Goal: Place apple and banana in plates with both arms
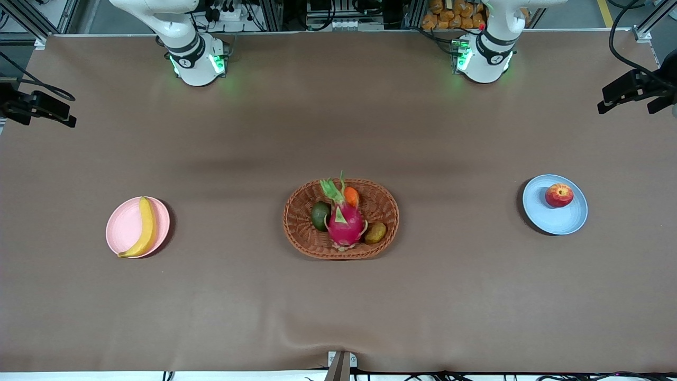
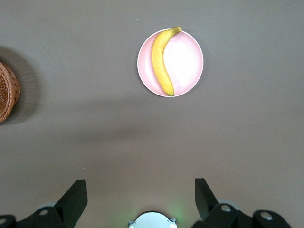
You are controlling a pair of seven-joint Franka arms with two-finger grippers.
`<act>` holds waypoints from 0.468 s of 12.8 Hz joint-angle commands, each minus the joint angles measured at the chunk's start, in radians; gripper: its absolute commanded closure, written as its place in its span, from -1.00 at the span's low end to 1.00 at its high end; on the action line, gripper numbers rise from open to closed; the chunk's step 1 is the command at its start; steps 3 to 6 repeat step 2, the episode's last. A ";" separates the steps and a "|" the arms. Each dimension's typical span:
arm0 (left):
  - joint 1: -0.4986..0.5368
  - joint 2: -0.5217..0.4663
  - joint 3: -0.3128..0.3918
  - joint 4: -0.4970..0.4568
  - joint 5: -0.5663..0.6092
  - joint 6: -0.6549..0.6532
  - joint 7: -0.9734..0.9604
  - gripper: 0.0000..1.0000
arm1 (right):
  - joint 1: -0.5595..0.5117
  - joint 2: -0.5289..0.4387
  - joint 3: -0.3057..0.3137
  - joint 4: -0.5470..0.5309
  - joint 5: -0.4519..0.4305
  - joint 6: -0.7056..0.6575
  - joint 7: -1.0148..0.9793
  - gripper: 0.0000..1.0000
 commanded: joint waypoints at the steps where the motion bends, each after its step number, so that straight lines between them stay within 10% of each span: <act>1: -0.004 0.008 -0.004 0.015 0.014 -0.003 -0.001 -1.00 | -0.019 -0.014 0.018 -0.012 -0.019 0.003 -0.002 -1.00; 6: -0.004 0.008 -0.006 0.014 0.014 -0.003 -0.004 -1.00 | -0.017 -0.014 0.018 -0.012 -0.019 0.003 -0.002 -1.00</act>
